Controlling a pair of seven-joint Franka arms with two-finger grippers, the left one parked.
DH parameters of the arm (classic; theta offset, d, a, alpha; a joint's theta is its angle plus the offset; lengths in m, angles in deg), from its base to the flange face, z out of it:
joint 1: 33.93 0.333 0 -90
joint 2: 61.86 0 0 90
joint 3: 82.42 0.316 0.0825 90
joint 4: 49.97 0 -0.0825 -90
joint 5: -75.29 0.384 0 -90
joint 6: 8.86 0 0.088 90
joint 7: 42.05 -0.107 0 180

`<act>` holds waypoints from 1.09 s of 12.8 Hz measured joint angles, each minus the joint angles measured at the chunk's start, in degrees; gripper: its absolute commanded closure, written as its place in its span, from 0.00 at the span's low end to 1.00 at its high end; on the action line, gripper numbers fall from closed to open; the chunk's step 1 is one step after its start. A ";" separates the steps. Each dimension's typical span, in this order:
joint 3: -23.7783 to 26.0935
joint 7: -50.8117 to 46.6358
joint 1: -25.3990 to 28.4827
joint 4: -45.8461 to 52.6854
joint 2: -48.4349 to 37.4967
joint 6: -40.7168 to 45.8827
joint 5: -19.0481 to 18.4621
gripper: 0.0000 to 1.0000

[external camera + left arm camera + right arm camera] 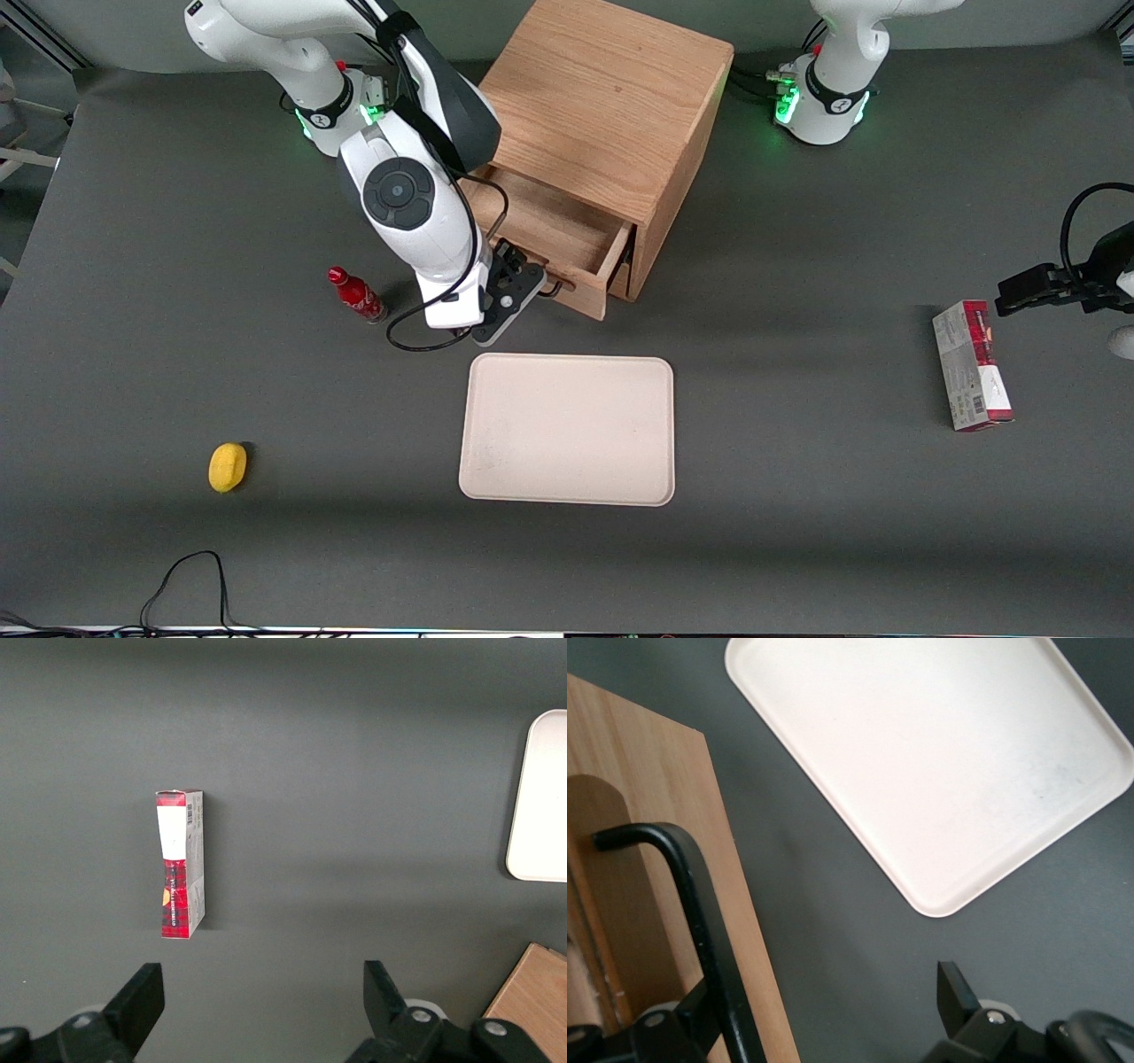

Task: Open upper drawer
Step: 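Pull the upper drawer outward by its handle with the right gripper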

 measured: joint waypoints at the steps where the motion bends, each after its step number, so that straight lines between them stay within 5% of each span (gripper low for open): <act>1: -0.27 0.00 -0.26 0.60 0.35 0.17 -0.54 0.00; 14: -0.49 9.25 -7.38 10.90 7.05 4.90 -1.84 0.00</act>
